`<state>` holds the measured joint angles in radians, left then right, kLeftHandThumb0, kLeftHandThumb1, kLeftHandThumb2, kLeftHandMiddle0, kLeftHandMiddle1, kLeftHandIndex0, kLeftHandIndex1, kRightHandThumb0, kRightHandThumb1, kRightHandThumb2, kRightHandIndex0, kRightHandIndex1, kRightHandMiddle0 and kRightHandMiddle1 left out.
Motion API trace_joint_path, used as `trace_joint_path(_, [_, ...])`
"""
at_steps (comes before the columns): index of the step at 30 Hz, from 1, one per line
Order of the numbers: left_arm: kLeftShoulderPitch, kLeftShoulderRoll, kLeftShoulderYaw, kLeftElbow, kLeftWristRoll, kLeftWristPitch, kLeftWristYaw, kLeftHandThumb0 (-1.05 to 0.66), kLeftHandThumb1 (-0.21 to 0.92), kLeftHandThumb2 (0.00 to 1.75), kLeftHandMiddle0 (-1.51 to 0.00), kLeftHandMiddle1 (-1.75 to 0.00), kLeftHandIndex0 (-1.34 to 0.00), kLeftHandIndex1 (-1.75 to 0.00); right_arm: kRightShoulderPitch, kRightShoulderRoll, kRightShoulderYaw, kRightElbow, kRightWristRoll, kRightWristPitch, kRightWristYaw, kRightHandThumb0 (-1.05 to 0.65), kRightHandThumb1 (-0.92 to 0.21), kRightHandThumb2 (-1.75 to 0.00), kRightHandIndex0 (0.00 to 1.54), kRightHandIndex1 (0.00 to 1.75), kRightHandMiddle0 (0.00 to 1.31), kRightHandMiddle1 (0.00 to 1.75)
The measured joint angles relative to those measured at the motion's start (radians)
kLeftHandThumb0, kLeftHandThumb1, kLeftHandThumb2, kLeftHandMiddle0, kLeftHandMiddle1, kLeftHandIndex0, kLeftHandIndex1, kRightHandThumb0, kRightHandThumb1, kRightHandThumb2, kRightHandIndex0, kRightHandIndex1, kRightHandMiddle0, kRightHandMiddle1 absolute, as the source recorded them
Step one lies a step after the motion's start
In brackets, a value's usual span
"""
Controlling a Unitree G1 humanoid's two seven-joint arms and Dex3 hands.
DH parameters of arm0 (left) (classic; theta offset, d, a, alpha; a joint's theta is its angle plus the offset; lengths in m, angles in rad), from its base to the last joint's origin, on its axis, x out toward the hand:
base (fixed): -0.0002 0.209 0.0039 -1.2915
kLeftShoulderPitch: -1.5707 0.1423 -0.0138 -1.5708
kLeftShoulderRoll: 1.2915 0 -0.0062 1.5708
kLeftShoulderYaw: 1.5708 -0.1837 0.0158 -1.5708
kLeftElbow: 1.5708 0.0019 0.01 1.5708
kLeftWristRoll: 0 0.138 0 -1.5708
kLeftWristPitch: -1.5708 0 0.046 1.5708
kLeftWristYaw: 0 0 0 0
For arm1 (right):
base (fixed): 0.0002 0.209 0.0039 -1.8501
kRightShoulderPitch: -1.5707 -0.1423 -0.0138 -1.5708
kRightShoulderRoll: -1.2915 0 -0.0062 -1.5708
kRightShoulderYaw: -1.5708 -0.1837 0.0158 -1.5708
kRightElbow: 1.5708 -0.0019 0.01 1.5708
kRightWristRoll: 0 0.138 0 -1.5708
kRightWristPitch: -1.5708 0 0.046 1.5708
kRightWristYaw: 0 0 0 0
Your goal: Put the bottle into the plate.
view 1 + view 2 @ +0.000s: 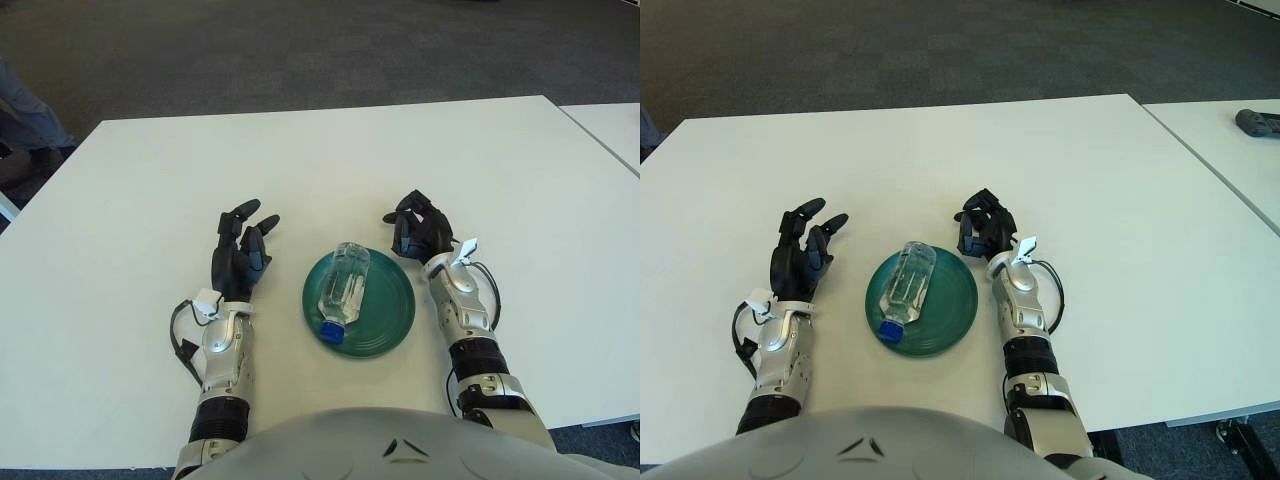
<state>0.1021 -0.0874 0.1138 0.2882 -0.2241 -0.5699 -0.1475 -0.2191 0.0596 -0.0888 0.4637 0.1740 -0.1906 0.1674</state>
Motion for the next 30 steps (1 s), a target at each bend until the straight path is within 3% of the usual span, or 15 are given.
trace_joint_path(14, [0.007,0.015,0.004,-0.003,-0.003,0.006,-0.015,-0.74,0.92,0.68,-0.46,-0.83,-0.19,-1.14,-0.078,-0.027,-0.002,0.174,-0.048,-0.121,-0.027,-0.01,-0.23,-1.39,0.73,1.62,0.45,1.75])
trace_joint_path(21, [0.010,0.018,0.009,-0.006,-0.006,0.022,-0.018,-0.74,0.92,0.67,-0.45,-0.83,-0.19,-1.13,-0.081,-0.027,0.003,0.219,-0.062,-0.193,-0.028,-0.01,-0.24,-1.41,0.68,1.71,0.44,1.75])
trace_joint_path(30, [0.011,0.029,0.027,-0.005,-0.025,0.029,-0.036,-0.74,0.92,0.67,-0.45,-0.82,-0.20,-1.13,-0.071,-0.030,0.006,0.257,-0.072,-0.276,-0.001,-0.01,-0.23,-1.42,0.70,1.71,0.44,1.75])
